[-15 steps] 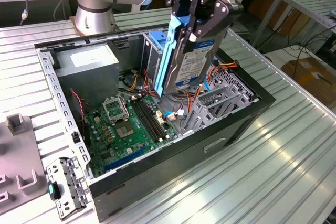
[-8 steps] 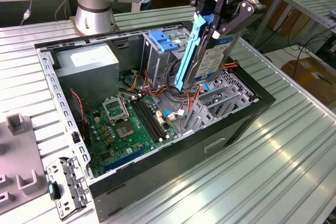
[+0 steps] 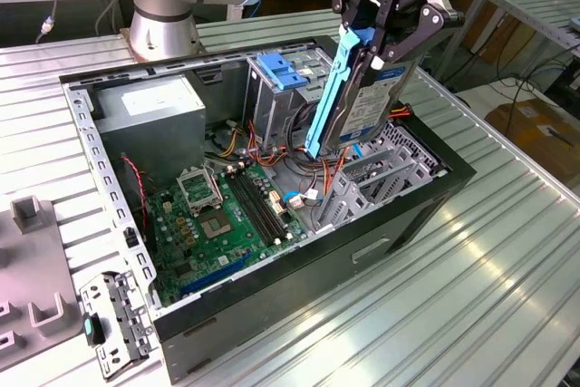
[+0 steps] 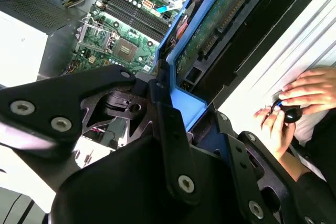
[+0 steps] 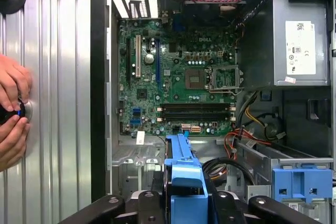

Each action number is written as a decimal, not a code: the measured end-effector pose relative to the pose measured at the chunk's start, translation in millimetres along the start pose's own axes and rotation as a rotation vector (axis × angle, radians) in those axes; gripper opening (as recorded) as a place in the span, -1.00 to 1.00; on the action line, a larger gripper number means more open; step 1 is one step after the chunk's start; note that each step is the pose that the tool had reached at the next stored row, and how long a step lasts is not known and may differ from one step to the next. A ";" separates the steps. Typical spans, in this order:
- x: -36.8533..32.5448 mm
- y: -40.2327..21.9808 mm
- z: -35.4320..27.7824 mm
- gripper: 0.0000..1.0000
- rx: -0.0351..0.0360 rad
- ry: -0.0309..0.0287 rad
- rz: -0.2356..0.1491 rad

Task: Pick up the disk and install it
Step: 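Insert the disk into the insertion slot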

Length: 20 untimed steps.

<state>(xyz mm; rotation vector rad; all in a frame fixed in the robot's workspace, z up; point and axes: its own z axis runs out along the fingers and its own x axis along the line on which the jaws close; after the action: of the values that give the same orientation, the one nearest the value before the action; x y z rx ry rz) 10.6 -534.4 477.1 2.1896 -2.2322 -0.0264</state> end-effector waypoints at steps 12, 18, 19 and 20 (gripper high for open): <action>5.1 -0.3 1.7 -0.26 -0.0001 0.0004 -0.004; 16.1 -8.4 7.0 -0.26 0.0000 0.0006 -0.007; 17.2 -11.6 7.7 -0.26 0.0000 0.0007 -0.007; 18.1 -15.0 8.4 -0.26 0.0000 0.0006 -0.007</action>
<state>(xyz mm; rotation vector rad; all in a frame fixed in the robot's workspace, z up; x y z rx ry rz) 25.1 -552.8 468.4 2.1969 -2.2245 -0.0258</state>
